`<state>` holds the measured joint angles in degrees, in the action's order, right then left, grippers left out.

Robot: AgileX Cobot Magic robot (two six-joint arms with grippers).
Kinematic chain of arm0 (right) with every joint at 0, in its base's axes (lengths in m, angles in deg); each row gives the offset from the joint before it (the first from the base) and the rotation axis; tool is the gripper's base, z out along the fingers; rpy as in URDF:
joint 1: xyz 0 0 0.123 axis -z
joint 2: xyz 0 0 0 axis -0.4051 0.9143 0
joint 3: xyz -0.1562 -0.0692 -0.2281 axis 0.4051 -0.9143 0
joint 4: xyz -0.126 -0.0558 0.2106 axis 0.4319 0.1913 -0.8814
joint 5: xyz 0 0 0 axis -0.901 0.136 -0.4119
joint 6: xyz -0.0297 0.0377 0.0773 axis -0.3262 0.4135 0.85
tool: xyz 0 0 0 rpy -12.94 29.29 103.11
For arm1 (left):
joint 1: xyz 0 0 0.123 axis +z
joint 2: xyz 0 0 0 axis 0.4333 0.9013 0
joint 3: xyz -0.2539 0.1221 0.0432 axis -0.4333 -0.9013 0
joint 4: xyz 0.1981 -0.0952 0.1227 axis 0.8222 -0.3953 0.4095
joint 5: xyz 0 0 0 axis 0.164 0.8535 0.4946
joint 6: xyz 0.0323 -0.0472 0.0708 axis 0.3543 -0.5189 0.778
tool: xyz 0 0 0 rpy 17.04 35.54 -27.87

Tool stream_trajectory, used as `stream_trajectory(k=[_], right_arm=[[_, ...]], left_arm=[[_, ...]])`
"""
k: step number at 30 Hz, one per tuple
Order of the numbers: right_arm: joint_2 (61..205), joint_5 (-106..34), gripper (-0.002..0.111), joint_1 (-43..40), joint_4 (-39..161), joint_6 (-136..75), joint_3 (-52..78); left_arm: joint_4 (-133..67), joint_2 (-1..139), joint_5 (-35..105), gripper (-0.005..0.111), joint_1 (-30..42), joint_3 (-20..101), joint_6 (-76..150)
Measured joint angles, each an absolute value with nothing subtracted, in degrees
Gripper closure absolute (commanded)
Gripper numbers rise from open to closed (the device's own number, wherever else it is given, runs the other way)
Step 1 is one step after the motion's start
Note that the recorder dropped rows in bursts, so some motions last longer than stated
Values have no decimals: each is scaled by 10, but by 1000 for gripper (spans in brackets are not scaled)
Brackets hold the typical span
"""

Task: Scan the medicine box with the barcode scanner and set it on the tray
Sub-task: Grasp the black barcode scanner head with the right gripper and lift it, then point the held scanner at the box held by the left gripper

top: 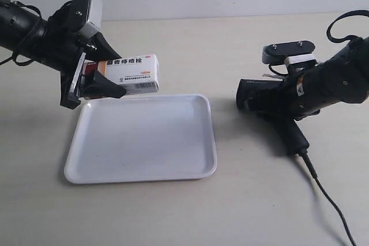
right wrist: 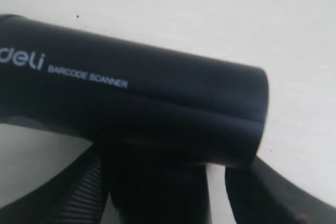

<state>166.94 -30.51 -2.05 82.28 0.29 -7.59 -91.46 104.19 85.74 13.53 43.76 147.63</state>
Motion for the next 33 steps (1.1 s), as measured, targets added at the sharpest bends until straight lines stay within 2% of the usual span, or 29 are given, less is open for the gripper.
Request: stream_trajectory(k=[5,7,15,21,26,33], right_arm=[[1655,-262,102,-21,841,1,-75],[1637,-232,108,-21,844,0,-75],[1526,-182,108,-70,850,-31,-87],[1523,-187,108,-80,918,-3,-91],[1523,-188,108,-80,1081,154,-91],[1523,-193,108,-80,1093,169,-91]], left_arm=[[-920,1055,847,106,135,438,1490],[-924,1060,843,106,135,438,1491],[-925,1066,857,106,135,438,1495],[-905,1066,881,106,135,438,1495],[-882,1066,889,106,135,438,1496],[-883,1101,828,106,135,438,1496]])
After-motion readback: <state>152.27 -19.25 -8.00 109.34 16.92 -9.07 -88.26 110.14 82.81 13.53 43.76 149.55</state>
